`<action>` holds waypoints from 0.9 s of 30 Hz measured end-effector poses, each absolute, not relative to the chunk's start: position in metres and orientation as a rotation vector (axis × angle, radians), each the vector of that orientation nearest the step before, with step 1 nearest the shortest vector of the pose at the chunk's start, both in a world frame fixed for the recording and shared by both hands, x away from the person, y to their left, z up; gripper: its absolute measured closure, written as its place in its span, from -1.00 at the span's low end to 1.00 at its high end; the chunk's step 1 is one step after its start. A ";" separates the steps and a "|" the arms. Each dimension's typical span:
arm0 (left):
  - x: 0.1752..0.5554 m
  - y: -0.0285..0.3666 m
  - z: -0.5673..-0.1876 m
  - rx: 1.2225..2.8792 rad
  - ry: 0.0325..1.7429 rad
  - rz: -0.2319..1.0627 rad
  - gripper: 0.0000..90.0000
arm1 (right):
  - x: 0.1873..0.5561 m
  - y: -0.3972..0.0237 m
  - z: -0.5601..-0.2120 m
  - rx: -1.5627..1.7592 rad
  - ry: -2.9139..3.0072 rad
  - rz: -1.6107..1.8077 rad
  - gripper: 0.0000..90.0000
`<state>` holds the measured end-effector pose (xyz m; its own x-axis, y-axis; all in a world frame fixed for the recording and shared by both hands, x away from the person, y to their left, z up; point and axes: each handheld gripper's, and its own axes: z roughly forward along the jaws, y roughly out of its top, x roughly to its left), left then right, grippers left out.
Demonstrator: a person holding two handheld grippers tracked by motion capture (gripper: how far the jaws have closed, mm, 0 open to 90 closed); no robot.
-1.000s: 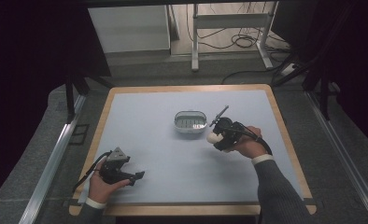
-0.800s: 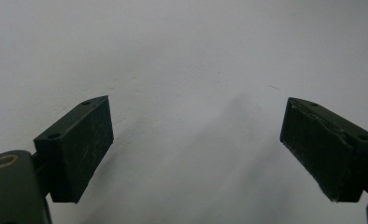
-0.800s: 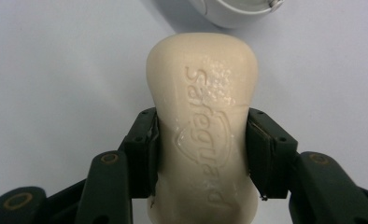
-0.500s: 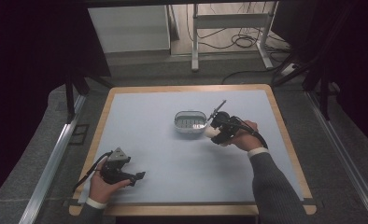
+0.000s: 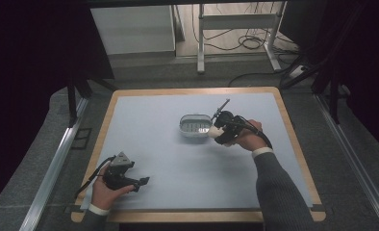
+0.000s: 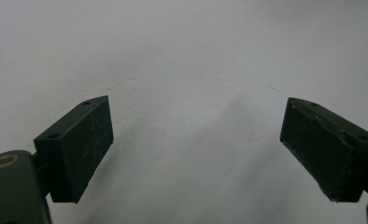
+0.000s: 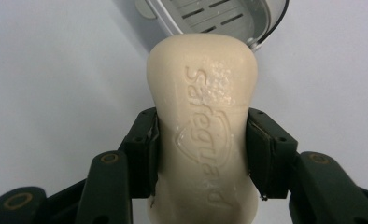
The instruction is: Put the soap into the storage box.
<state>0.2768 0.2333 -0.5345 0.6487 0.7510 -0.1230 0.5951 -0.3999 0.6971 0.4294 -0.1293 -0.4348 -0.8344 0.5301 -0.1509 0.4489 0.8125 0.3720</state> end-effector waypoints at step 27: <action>0.277 0.234 -0.534 2.131 1.038 0.269 -0.78 | 0.453 -0.105 -0.429 0.687 2.747 0.473 0.09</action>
<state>0.2767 0.2342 -0.5340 0.6509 0.7488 -0.1248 0.5943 -0.4003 0.6976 0.4534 -0.1053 -0.4291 -0.8513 0.4935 -0.1783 0.4054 0.8343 0.3737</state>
